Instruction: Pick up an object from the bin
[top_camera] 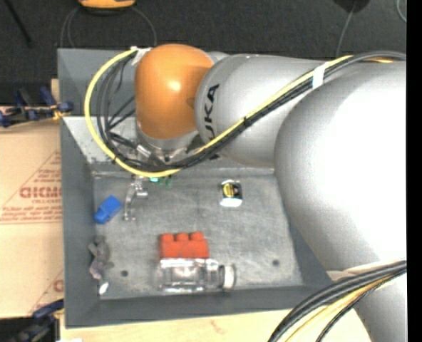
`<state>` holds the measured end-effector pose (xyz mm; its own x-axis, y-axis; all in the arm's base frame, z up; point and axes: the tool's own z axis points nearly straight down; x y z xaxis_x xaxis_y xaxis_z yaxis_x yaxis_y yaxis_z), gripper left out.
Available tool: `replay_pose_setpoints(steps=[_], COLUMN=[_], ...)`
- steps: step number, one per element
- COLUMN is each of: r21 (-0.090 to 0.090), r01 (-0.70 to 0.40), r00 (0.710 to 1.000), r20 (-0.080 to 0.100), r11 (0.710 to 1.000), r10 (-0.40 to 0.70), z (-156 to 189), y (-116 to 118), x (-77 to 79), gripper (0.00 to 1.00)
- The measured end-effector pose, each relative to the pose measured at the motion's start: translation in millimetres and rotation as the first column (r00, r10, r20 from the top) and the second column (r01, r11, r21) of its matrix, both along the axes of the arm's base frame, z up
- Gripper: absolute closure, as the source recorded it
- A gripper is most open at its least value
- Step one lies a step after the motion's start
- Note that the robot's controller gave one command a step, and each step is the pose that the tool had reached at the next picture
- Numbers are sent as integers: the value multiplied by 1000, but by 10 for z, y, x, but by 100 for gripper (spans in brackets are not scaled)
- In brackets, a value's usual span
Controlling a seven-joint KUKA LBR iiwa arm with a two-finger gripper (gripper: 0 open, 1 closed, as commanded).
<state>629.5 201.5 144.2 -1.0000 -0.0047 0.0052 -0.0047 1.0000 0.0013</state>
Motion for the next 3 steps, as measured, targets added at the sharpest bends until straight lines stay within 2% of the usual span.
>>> replay_pose_setpoints(steps=[1, 2, 3], r21=[-1, -3, -14], r01=[-218, -601, -829], r00=[976, 799, 558], r20=[4, 12, 8], r11=[976, 799, 558], r10=[218, 601, 830], z=[-418, -712, -700], y=[350, 183, 312], x=[-241, -144, -36], gripper=[0, 0, 0])
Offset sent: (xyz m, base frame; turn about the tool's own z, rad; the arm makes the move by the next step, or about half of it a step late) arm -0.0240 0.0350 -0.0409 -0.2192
